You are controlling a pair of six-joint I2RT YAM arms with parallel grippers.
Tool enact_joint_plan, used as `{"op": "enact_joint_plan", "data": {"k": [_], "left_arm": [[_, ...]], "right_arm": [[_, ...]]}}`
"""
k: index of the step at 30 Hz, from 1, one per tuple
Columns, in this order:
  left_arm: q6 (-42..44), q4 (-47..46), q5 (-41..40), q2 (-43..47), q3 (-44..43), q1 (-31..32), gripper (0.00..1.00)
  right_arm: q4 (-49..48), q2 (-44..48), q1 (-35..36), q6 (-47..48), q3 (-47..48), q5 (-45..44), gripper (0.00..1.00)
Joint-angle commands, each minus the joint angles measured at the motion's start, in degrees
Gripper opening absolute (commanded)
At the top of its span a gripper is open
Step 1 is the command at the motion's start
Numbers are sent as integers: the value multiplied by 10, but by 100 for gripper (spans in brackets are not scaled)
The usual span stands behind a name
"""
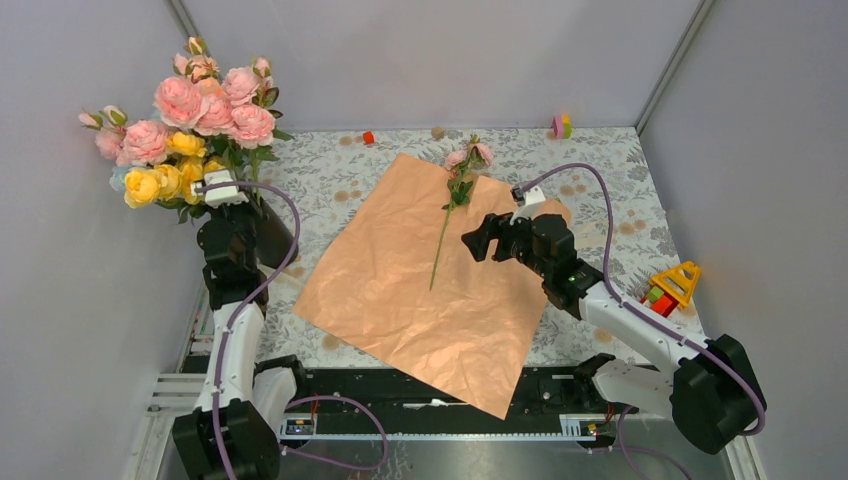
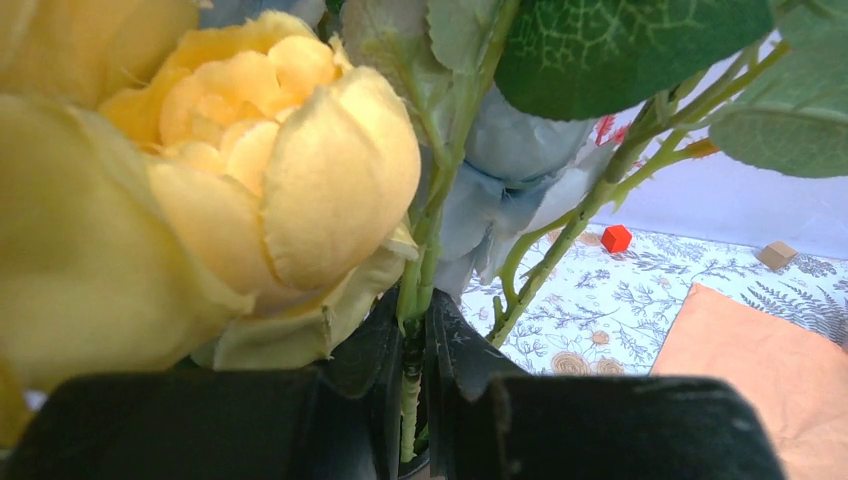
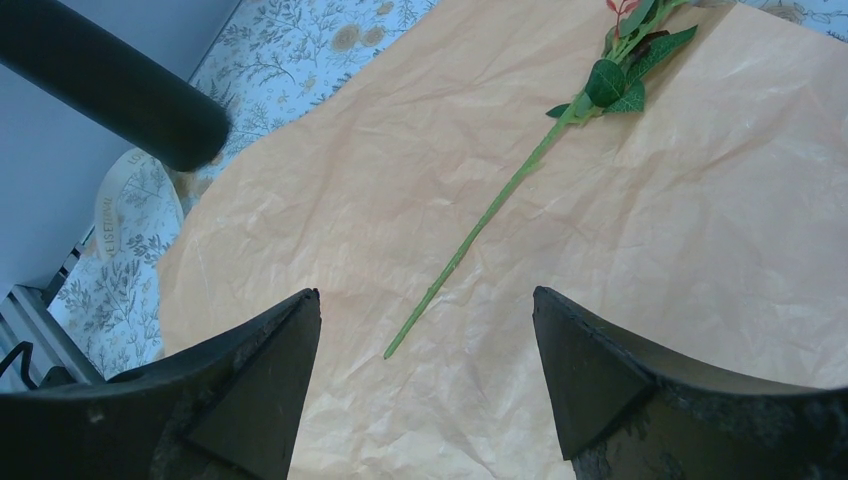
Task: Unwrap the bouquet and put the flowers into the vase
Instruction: Insert the fake flower into the vase.
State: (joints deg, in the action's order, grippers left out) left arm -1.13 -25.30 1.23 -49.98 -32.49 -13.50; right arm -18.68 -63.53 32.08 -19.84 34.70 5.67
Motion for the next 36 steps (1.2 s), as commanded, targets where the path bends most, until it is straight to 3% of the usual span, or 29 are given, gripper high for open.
{"op": "enact_joint_plan", "data": {"k": [1, 7, 13, 22, 36], "left_arm": [[-8, -1, -6, 14, 0, -4, 4], [-10, 14, -6, 28, -3, -4, 14], [-8, 45, -1, 45, -13, -4, 30], [-22, 90, 12, 66, -32, -4, 38], [-126, 210, 43, 123, -60, 2, 83]], "right_arm": [[-29, 13, -4, -6, -3, 8, 84], [-29, 18, -3, -7, -8, 8, 84], [-28, 27, -3, -7, -13, 5, 84], [-19, 38, -3, -6, -16, 0, 84], [61, 27, -3, -9, 19, -52, 86]]}}
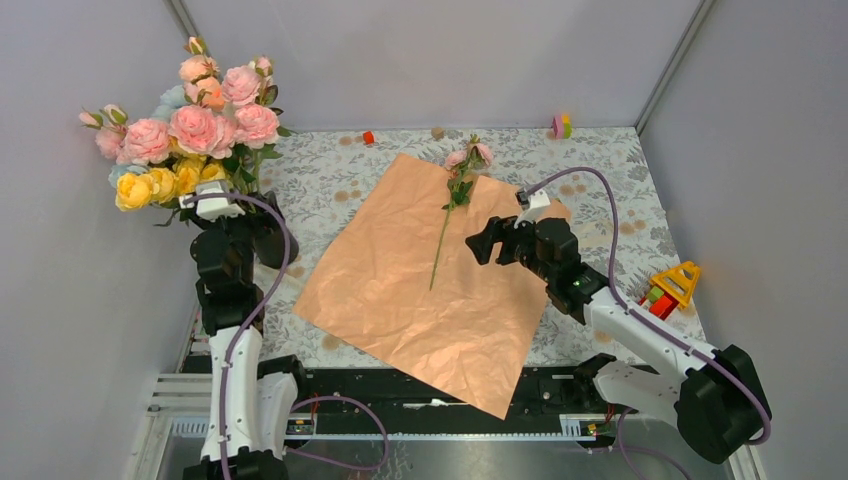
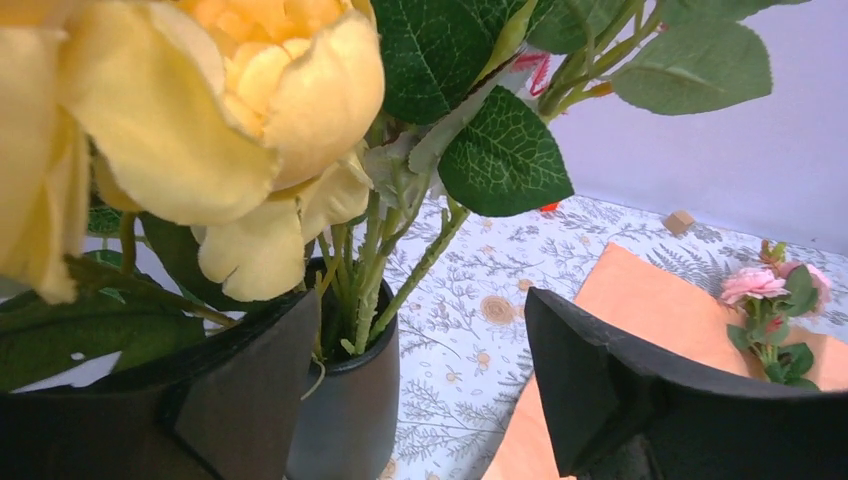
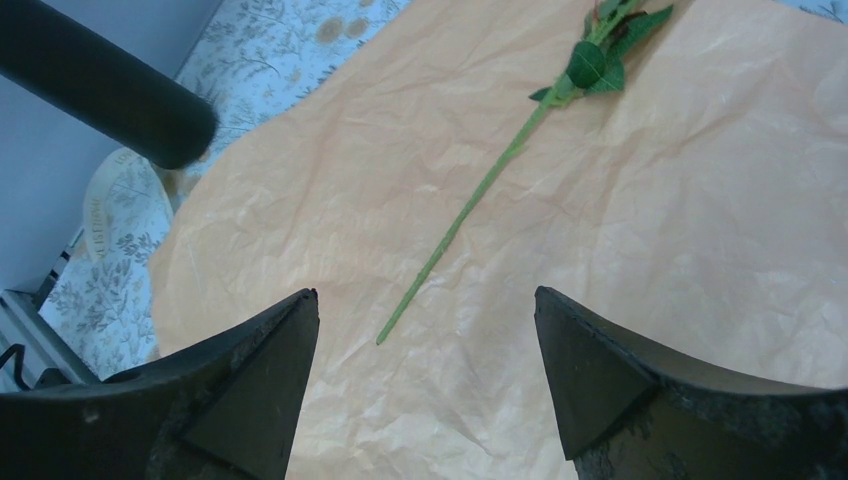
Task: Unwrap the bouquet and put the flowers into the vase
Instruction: Insert the fake flower into the vase, then pick up the fake flower from the wrapping paper.
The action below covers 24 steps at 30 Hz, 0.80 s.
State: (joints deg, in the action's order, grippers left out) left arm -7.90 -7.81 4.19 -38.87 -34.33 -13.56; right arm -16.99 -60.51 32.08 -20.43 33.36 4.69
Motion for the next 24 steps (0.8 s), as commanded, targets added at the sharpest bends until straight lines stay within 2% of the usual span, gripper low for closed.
{"op": "enact_joint_plan", "data": {"k": [1, 5, 12, 16, 20, 24], "left_arm": [[-73, 57, 9, 12, -49, 6, 85], [-89, 128, -5, 21, -62, 34, 88], [-110, 166, 17, 34, -50, 98, 89], [-95, 195, 50, 8, -46, 118, 89], [-50, 239, 82, -18, -65, 118, 90], [-40, 250, 72, -31, -71, 125, 91]], "right_arm": [[64, -8, -4, -5, 43, -64, 86], [149, -34, -3, -9, 84, -134, 86], [244, -113, -2, 0, 159, -128, 80], [315, -200, 8, -1, 243, -119, 75], [381, -298, 38, -15, 331, -152, 71], [421, -394, 54, -38, 421, -165, 69]]}}
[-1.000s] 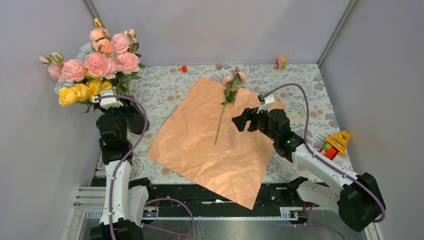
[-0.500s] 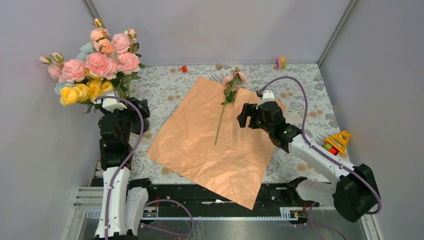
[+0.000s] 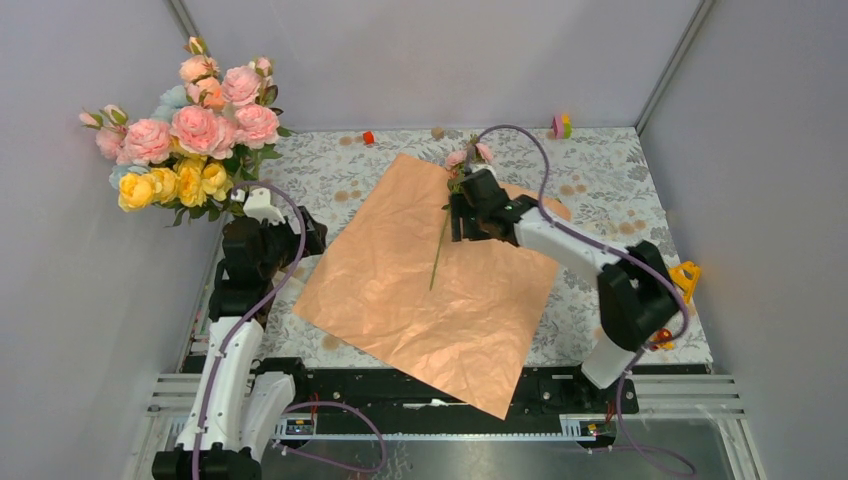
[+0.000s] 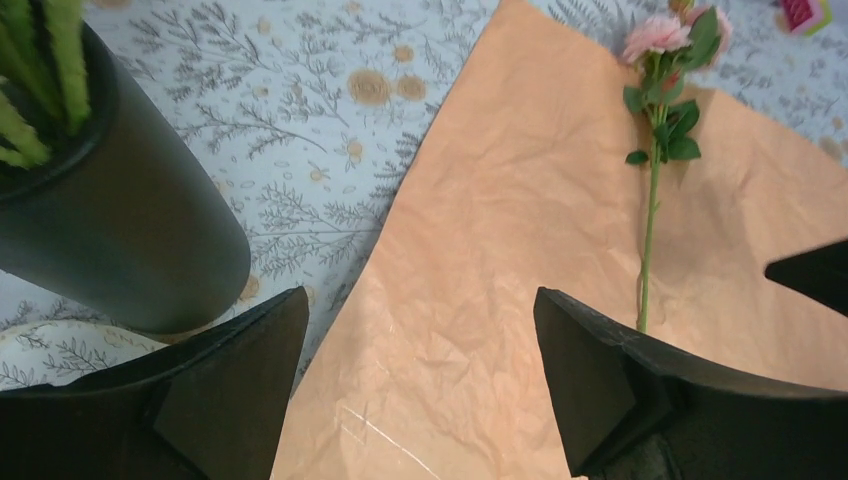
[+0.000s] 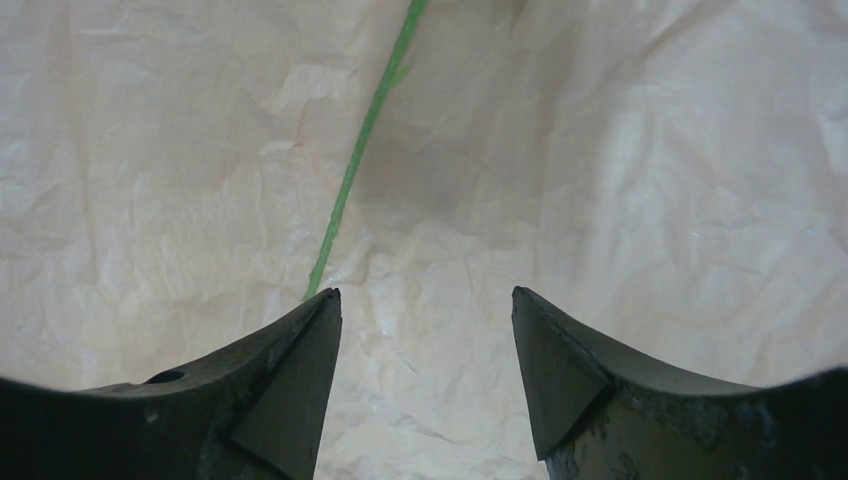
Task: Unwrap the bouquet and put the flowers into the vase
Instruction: Pick up the fake flower from the wrapping paper.
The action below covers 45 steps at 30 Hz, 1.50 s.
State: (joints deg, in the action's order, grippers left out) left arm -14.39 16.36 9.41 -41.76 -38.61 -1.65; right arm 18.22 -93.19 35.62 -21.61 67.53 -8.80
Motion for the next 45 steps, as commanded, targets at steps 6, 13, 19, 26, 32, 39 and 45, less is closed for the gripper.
{"op": "enact_joint_plan", "data": {"k": [6, 13, 19, 26, 32, 39, 45], "left_arm": [[39, 12, -5, 3, -18, 14, 91], [48, 17, -27, 6, -17, 46, 91], [55, 23, -43, 12, -17, 64, 91], [58, 23, -51, 15, -17, 77, 92], [58, 24, -54, 16, -16, 79, 92], [58, 25, -56, 16, -18, 79, 92], [52, 25, -47, 14, -19, 79, 92]], "right_arm": [[126, -198, 32, -38, 217, -39, 68], [201, -314, 47, -31, 355, -75, 65], [237, -377, 50, -29, 419, -87, 59], [244, -393, 49, -26, 422, -95, 49], [235, -386, 37, -42, 393, -80, 46], [199, -372, 25, -64, 367, -43, 21], [162, -330, 18, -76, 319, -50, 0]]}}
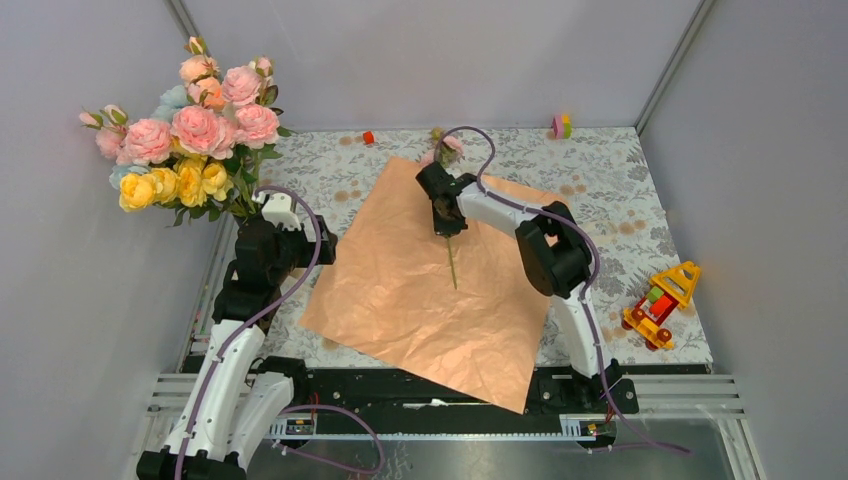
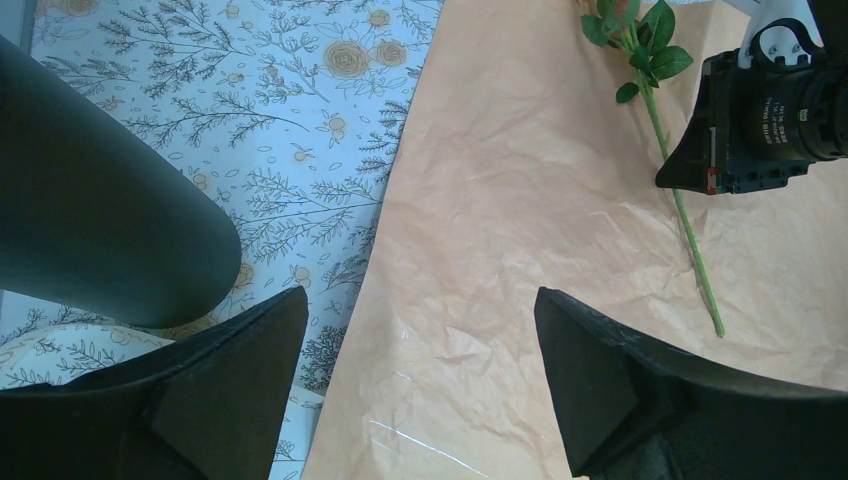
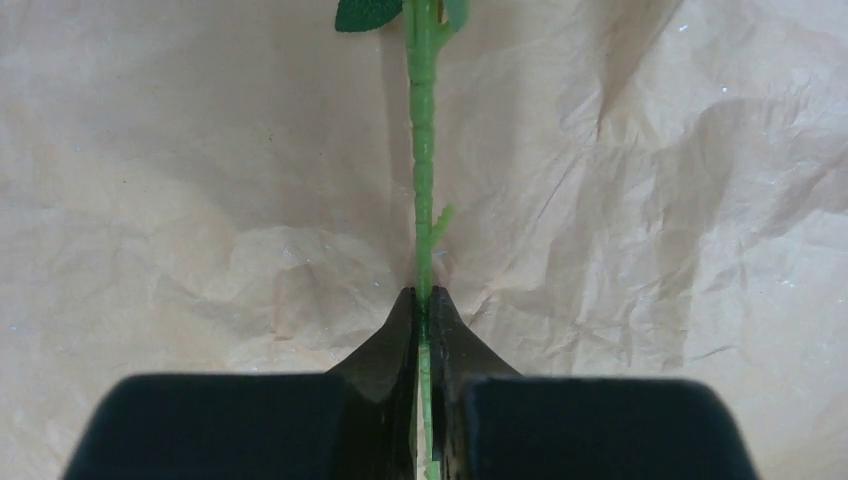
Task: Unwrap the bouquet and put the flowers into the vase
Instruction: Pick up the fake flower from the wrapping paper.
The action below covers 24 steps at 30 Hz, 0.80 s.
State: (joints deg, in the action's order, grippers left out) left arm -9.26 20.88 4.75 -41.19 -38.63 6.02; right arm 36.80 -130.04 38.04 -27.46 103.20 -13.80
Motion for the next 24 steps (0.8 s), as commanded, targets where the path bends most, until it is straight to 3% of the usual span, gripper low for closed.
{"op": "enact_joint_plan", "data": {"k": [1, 11, 17, 24], "left_arm": [[0, -20, 2, 8, -20, 2, 92], [-45, -45, 81, 3, -33, 6, 92], [-93, -99, 183, -23, -42, 21, 92], [-229, -229, 311, -53, -89, 51, 92]], "right_arm": [[-34, 51, -6, -20, -53, -2, 0], [-257, 273, -8, -42, -276, 13, 0], [-409, 402, -8, -24, -384, 54, 0], [-558, 523, -3, 13, -458, 215, 0]]}}
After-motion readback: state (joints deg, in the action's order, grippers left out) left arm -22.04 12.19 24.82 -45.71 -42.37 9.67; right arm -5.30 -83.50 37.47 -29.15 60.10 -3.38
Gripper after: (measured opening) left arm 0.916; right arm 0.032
